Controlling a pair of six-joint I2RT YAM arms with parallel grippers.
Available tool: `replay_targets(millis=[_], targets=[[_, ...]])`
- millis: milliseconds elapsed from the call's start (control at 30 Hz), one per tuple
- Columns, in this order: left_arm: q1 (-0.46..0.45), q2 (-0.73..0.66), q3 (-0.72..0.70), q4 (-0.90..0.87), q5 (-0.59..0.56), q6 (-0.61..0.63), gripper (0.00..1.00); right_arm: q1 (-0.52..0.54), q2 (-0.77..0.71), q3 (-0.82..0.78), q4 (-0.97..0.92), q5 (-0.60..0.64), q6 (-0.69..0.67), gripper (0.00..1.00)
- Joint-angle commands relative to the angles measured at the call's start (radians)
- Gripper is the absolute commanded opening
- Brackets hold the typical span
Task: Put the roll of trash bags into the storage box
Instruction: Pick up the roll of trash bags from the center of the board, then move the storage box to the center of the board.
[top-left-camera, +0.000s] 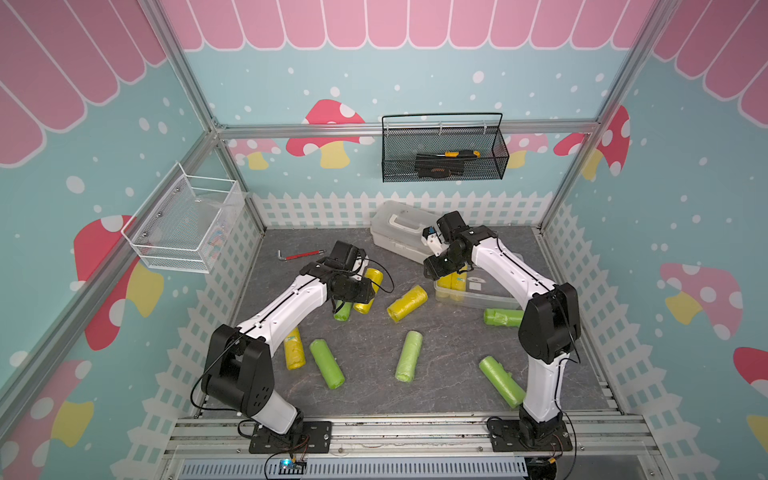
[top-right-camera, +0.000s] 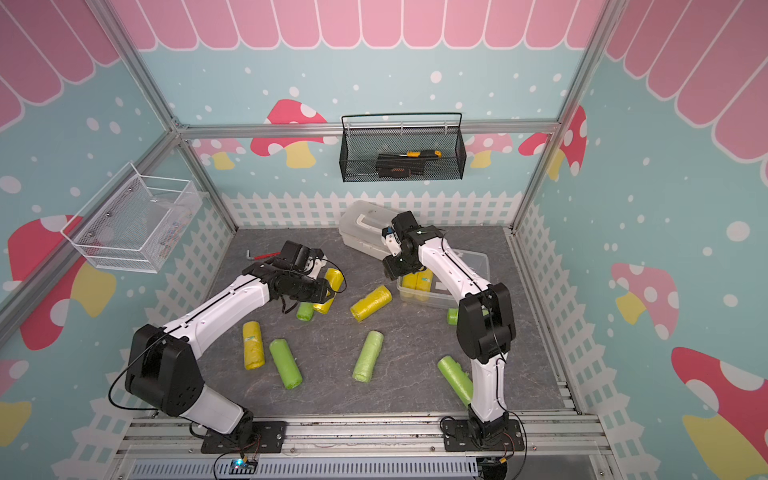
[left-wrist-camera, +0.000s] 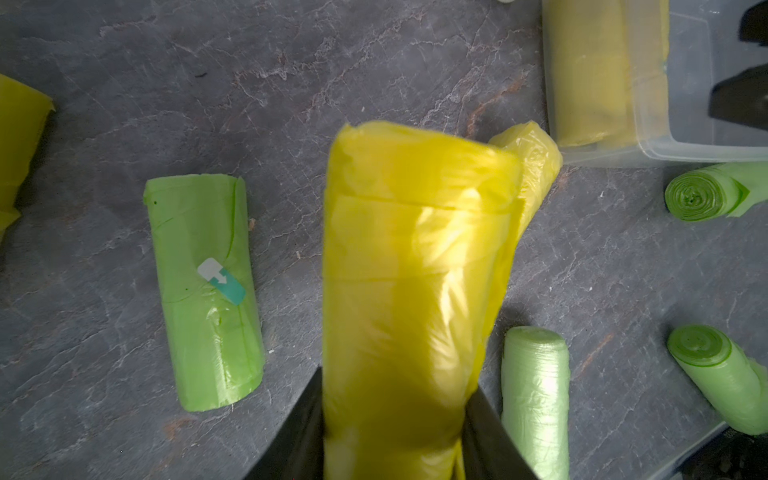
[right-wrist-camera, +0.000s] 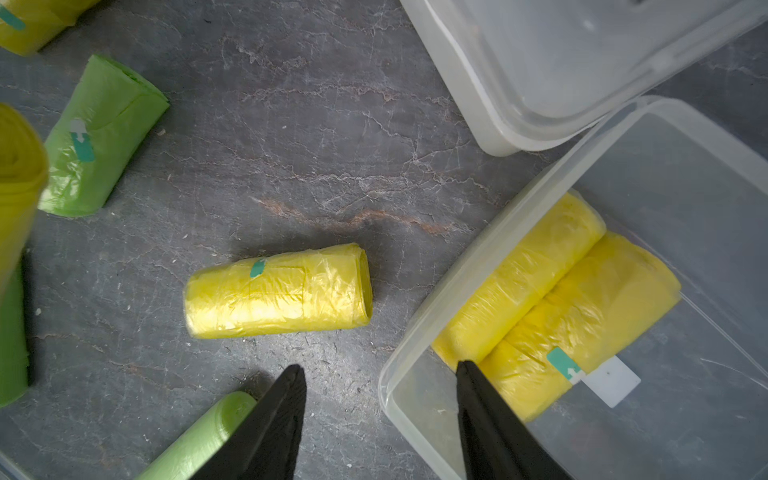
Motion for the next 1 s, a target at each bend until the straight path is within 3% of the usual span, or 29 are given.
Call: replay_targets(millis=[0,200,567,967], targets=[[0.002,-0.026,0.005,0.038,0.024,-0.007,0.24,-0.003,0.063,-0.001,-0.039,-0.016,-0.005,0.59],[0.002,-0.03,-0.004,0.039,0.025,-0.007,0.24,-0.003,0.079,-0.028,-0.037,0.002,-0.012,0.58],[0.003,-0.015,0.002,0.043,0.029,-0.009,0.24,0.021,0.01,-0.147,-0.024,-0.151,-0.065,0.51],[0.003,-0.018,0.005,0.042,0.028,-0.014,0.24,0.091,-0.06,-0.216,-0.012,-0.193,-0.056,0.51]])
